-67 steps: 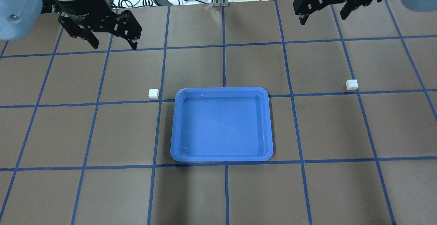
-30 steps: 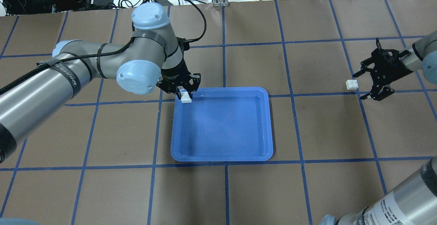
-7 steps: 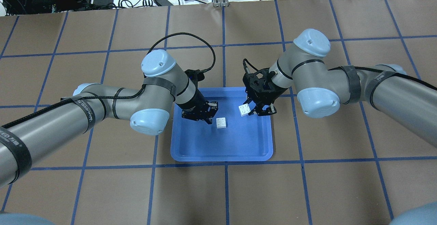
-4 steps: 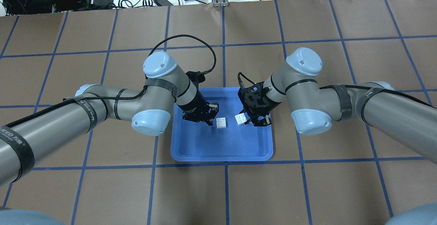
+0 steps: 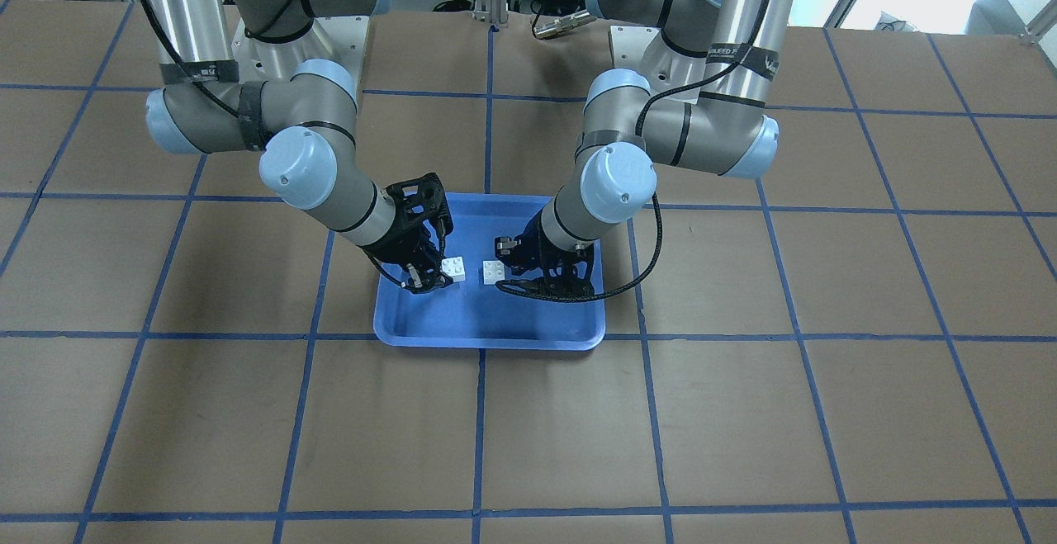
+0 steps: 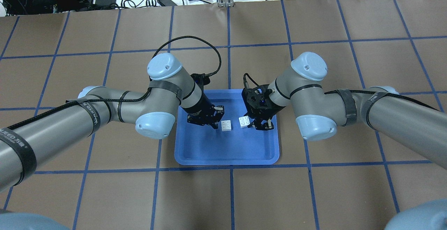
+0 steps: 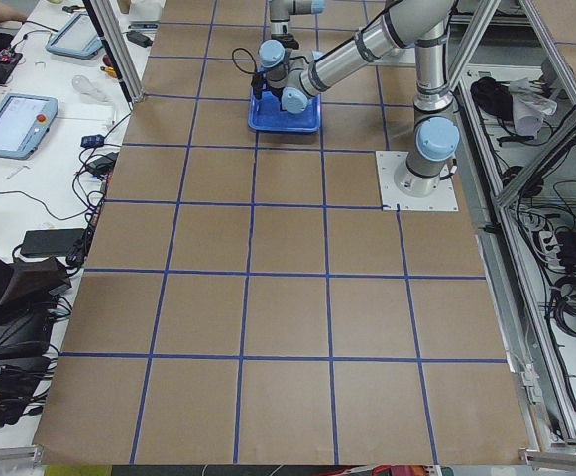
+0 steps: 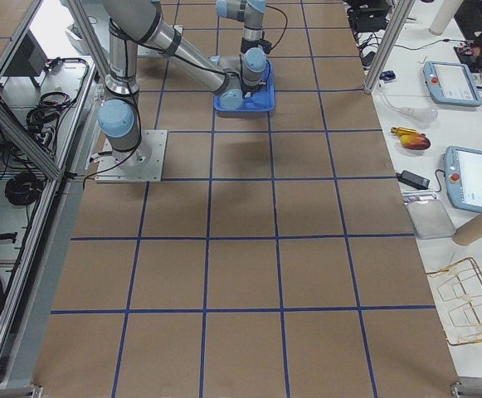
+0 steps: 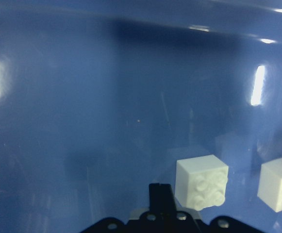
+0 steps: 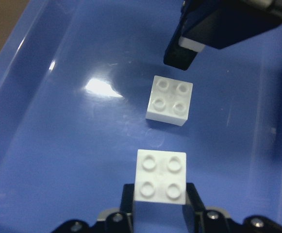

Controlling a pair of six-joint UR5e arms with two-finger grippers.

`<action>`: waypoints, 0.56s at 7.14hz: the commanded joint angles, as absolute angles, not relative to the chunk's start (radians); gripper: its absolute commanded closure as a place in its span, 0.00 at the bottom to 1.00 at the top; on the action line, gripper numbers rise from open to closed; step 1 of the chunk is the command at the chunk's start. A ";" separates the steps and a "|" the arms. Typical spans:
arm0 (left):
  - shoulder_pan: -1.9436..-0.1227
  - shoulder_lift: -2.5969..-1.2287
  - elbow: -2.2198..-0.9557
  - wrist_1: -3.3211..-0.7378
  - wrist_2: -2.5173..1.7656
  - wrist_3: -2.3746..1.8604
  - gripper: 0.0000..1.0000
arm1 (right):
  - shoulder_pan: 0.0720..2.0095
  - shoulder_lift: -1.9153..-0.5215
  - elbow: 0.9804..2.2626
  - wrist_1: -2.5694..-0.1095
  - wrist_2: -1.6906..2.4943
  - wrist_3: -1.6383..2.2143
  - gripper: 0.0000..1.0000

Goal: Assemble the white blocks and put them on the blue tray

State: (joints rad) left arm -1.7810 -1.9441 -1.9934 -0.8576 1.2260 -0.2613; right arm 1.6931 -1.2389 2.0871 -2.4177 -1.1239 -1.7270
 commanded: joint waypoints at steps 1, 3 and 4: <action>-1.782 -1.947 -1.994 -0.857 1.226 -0.275 1.00 | 1.713 -1.223 2.082 -2.445 -1.121 -1.689 1.00; -1.781 -1.944 -1.993 -0.856 1.226 -0.272 1.00 | 1.736 -1.197 2.063 -2.459 -1.123 -1.644 1.00; -1.781 -1.945 -1.993 -0.856 1.226 -0.272 1.00 | 1.738 -1.195 2.062 -2.460 -1.123 -1.617 1.00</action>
